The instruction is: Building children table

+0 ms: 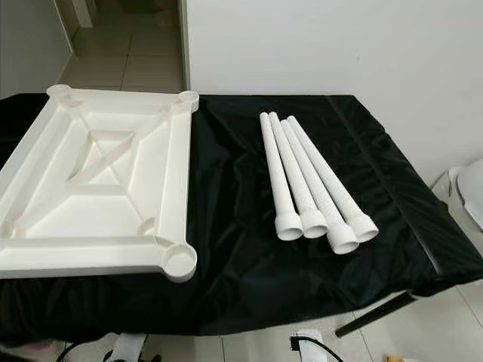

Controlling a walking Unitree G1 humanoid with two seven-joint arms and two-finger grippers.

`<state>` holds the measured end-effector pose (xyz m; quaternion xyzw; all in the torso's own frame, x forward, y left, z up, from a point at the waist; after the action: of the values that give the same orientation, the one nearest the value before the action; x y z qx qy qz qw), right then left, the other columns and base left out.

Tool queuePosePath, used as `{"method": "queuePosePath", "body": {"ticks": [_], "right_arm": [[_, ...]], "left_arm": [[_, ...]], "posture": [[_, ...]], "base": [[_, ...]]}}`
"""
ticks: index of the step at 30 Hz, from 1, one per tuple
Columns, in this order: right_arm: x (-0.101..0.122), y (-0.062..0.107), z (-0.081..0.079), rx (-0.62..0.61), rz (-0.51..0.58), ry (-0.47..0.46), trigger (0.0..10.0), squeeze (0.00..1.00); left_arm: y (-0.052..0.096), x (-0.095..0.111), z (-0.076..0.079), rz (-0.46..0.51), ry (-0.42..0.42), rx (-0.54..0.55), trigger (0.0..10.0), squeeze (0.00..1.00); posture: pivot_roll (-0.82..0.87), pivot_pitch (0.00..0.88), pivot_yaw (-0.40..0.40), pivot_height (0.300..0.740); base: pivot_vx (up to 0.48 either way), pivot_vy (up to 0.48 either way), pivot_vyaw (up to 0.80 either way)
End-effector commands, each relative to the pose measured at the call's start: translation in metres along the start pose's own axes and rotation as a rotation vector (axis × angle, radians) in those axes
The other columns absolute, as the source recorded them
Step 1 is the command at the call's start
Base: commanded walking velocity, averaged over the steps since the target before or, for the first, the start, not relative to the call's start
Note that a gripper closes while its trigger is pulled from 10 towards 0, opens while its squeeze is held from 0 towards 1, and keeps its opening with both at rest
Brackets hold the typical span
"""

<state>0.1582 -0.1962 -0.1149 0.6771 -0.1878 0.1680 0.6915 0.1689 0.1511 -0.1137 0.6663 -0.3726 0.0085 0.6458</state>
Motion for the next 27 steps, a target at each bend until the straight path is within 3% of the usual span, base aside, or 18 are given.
{"method": "queuePosePath", "body": {"ticks": [1, 15, 27], "right_arm": [[-0.0224, 0.0079, 0.0022, 0.082, 0.033, -0.122, 10.0, 0.00], [-0.0242, 0.0078, 0.0003, 0.082, 0.024, -0.130, 10.0, 0.00], [-0.0242, 0.0077, 0.0011, 0.083, 0.020, -0.132, 10.0, 0.00]], "left_arm": [[0.0112, -0.0262, -0.0233, 0.053, 0.233, 0.047, 10.0, 0.00], [0.0122, -0.0287, -0.0259, 0.050, 0.237, 0.053, 10.0, 0.00], [0.0121, -0.0218, -0.0318, 0.089, 0.224, 0.058, 10.0, 0.00]], "posture": [[0.02, 0.079, 0.056, 0.740], [0.03, 0.083, 0.062, 0.740], [0.03, 0.079, 0.051, 0.740]], "base": [[-0.319, 0.000, 0.00], [-0.284, 0.000, 0.00], [0.000, 0.000, 0.00]]}}
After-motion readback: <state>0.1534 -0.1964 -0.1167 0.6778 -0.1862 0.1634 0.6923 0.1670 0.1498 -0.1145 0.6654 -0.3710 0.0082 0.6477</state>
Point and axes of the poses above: a point about 5 cm out from each wrist's last joint towards the gripper, its own y axis pointing back from the gripper into the wrist, its own x axis along the axis of the wrist's last joint, z = x × y, the point moved 2 cm from there along -y, pointing out of the wrist towards the gripper, and after that the axes turned 15 degrees about -y, right-handed, at the moved point
